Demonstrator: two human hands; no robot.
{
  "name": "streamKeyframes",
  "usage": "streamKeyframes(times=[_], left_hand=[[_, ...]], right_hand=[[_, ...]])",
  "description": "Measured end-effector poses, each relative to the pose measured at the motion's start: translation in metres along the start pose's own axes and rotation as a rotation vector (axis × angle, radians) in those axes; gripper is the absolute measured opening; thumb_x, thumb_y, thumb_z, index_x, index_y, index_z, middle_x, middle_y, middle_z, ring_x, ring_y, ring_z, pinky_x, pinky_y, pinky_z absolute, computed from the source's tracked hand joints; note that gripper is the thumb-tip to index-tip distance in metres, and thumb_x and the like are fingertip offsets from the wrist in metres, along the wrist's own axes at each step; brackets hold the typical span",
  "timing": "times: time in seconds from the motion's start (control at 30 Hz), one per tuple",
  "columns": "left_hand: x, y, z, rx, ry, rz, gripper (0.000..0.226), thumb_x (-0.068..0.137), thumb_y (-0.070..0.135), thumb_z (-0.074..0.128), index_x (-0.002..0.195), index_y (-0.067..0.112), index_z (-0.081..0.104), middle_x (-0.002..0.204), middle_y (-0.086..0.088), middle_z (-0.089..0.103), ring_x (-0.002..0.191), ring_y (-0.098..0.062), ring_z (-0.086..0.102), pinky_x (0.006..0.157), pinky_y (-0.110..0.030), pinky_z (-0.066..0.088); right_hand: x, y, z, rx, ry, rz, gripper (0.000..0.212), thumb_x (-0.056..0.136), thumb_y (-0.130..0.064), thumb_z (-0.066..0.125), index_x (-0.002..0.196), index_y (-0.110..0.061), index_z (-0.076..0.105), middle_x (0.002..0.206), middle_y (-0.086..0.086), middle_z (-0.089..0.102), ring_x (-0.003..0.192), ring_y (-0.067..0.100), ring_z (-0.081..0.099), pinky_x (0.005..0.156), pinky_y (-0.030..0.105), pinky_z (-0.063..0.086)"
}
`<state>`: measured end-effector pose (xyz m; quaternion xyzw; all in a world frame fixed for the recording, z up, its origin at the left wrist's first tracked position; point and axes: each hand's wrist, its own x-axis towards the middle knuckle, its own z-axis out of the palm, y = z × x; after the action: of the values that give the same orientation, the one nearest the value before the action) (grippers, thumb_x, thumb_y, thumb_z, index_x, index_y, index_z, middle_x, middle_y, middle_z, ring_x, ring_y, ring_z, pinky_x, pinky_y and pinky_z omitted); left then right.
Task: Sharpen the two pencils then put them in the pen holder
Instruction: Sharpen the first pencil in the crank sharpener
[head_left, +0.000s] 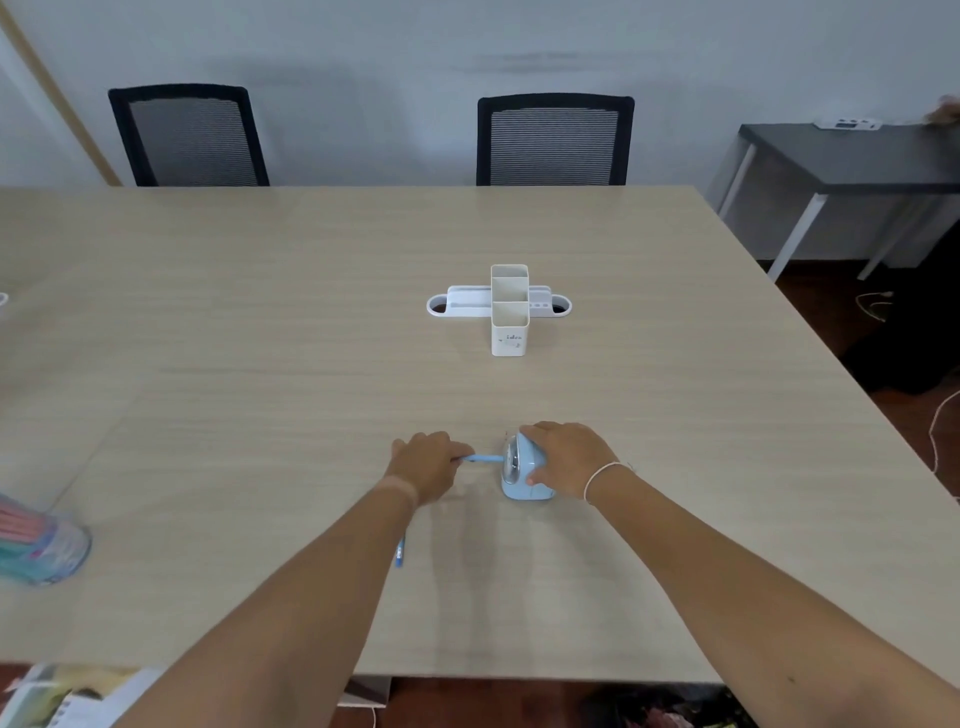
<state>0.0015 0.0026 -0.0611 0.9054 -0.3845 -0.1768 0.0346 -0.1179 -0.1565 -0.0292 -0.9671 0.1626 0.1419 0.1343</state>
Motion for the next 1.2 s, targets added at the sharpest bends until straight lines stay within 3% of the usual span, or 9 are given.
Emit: streamKeyframes(times=[0.4,0.6,1.0,1.1,1.2], left_hand=[[0.008,0.002,0.008,-0.105,-0.013,0.003,0.032,0.101,0.022,0.032,0.114,0.026,0.061,0.12,0.001,0.059,0.116,-0.025,0.049,0.097,-0.038,0.03],[0.016,0.024,0.011,-0.146,-0.026,0.061,0.03,0.1,0.017,0.035,0.111,0.016,0.063,0.119,-0.005,0.061,0.114,-0.029,0.051,0.097,-0.039,0.033],[0.016,0.021,0.006,-0.064,-0.047,0.085,0.032,0.1,0.017,0.032,0.115,0.019,0.06,0.122,-0.003,0.059,0.116,-0.027,0.05,0.097,-0.04,0.034],[0.014,0.024,0.002,-0.012,-0.05,0.081,0.033,0.101,0.02,0.03,0.117,0.02,0.059,0.121,-0.004,0.058,0.116,-0.027,0.049,0.095,-0.04,0.034],[0.012,0.025,-0.004,-0.002,-0.03,0.074,0.034,0.098,0.023,0.036,0.128,0.026,0.052,0.128,-0.001,0.055,0.123,-0.025,0.045,0.104,-0.04,0.032]], right_hand=[[0.006,0.002,0.006,-0.01,0.038,0.006,0.062,0.081,-0.037,0.062,0.135,-0.021,0.035,0.135,-0.001,0.05,0.114,0.03,0.049,0.097,0.036,0.041],[0.007,0.004,0.007,-0.046,0.03,-0.013,0.062,0.081,-0.038,0.062,0.134,-0.019,0.036,0.134,0.001,0.051,0.113,0.031,0.05,0.096,0.037,0.04],[0.006,0.003,0.002,-0.019,0.004,-0.021,0.065,0.081,-0.038,0.062,0.136,-0.018,0.034,0.135,0.002,0.05,0.116,0.03,0.049,0.097,0.037,0.04],[0.006,0.003,0.001,-0.034,-0.019,-0.03,0.07,0.08,-0.04,0.062,0.138,-0.018,0.03,0.141,0.003,0.045,0.122,0.029,0.043,0.104,0.035,0.032],[0.002,0.004,-0.003,-0.004,-0.019,-0.059,0.08,0.079,-0.043,0.063,0.142,-0.018,0.021,0.147,0.004,0.036,0.133,0.024,0.034,0.117,0.035,0.015]])
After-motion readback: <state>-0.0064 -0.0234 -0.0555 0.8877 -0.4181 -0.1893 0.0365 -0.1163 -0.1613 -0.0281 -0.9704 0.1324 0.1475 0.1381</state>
